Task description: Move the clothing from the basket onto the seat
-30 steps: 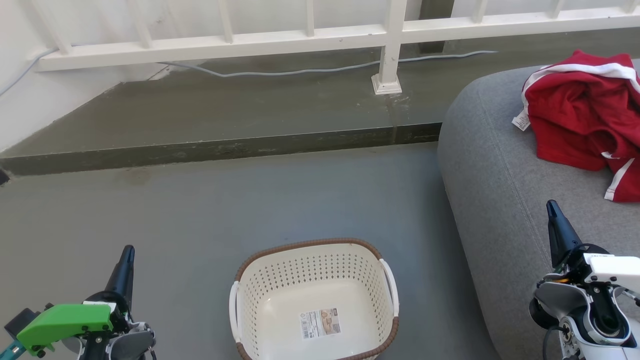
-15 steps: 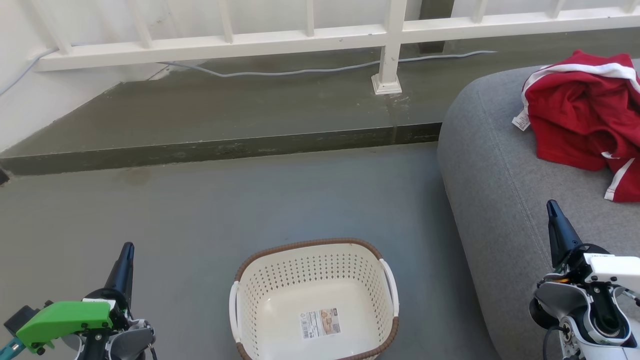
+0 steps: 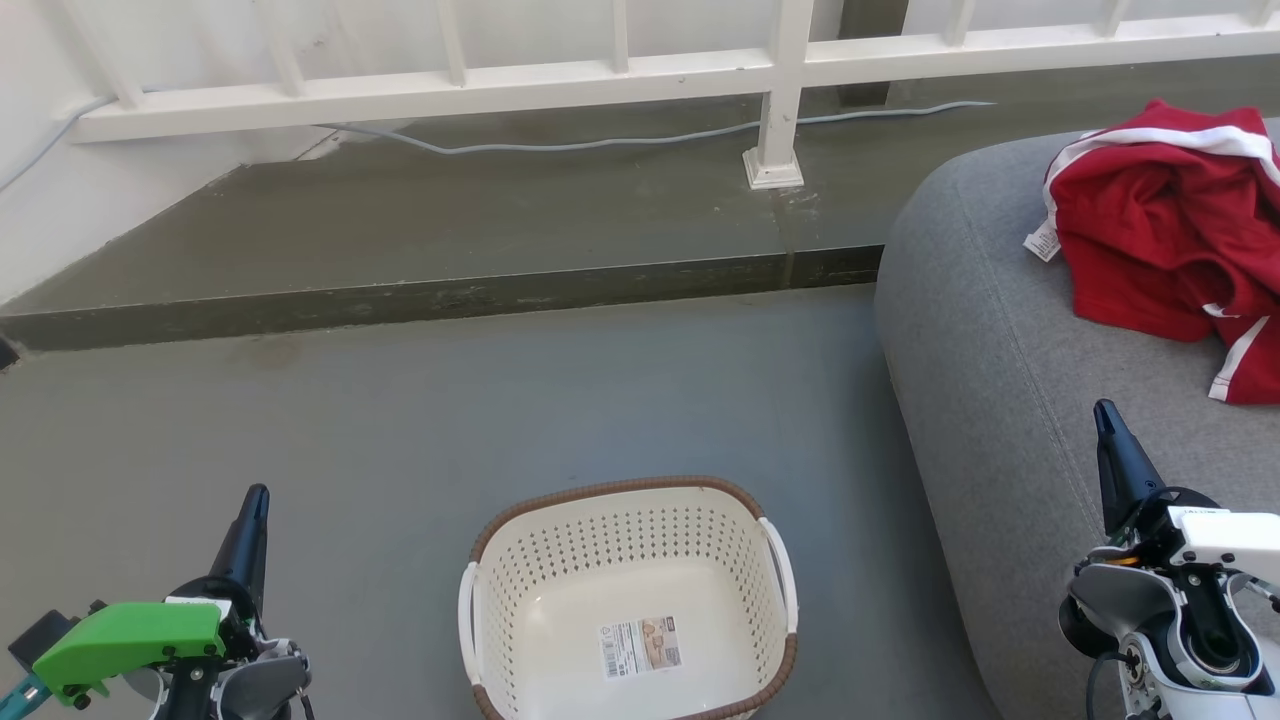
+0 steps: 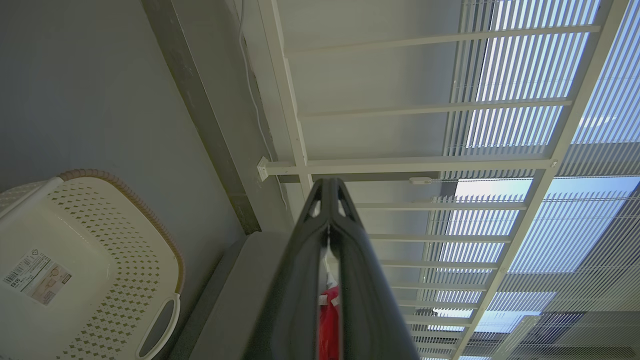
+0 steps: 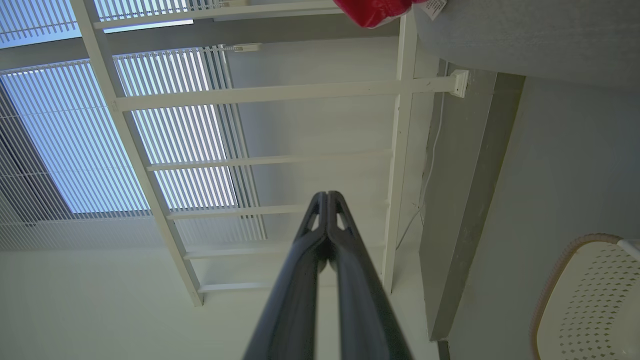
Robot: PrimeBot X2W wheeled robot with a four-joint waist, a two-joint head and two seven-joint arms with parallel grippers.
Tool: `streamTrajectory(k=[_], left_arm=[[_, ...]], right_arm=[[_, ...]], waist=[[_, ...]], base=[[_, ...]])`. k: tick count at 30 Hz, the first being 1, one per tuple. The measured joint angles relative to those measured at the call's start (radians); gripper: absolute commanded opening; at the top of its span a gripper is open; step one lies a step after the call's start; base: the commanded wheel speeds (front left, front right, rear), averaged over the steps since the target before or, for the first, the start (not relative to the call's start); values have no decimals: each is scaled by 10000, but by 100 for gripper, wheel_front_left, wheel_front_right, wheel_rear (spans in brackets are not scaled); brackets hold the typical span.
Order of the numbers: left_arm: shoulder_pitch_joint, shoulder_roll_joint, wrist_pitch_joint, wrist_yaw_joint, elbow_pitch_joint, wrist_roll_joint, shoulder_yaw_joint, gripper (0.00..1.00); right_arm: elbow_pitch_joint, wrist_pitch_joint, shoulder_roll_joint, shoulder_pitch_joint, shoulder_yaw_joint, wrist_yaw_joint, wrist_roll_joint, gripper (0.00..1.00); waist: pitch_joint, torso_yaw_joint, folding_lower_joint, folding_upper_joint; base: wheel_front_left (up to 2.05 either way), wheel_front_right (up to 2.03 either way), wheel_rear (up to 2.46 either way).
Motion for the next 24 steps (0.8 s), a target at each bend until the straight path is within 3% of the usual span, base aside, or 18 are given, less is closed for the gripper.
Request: streamTrajectory(k=[24], left_arm=[[0, -8, 25, -2, -12, 0, 15, 0]], right_arm=[[-8, 0, 4, 0, -25, 0, -2, 0]], waist=[[2, 0, 0, 0]], base=[[0, 0, 0]])
